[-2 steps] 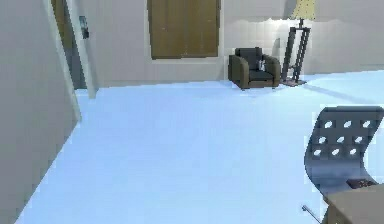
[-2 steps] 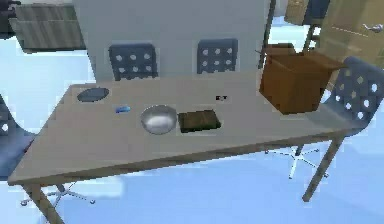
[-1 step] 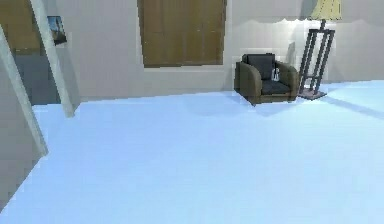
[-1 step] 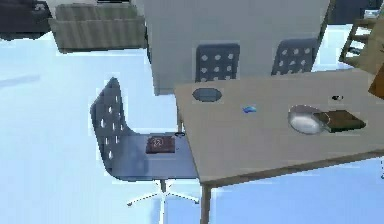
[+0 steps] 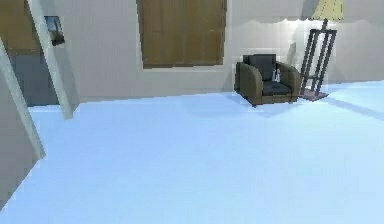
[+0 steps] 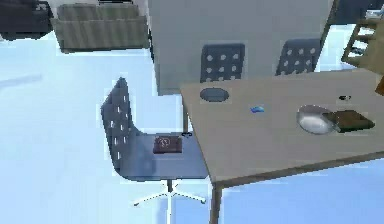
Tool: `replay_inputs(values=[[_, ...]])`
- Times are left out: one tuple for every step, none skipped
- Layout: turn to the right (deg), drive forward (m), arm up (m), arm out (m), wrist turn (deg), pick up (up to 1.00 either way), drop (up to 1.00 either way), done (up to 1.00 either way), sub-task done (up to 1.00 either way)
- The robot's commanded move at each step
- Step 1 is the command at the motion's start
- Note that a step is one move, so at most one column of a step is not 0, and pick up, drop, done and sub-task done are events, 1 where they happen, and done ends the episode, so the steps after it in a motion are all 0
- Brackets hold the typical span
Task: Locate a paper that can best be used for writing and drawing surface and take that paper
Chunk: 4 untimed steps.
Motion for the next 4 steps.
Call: replay_inputs(values=[[30.0, 0.0, 0.0, 0.0, 0.0, 0.0, 0.0, 0.0, 0.0], [0.0, 0.85, 0.0, 0.0, 0.0, 0.0, 0.0, 0.0, 0.0], [27.0, 0.0, 0.0, 0.0, 0.0, 0.0, 0.0, 0.0, 0.0], [0.0, 1.0, 0.0, 0.0, 0.0, 0.0, 0.0, 0.0, 0.0]])
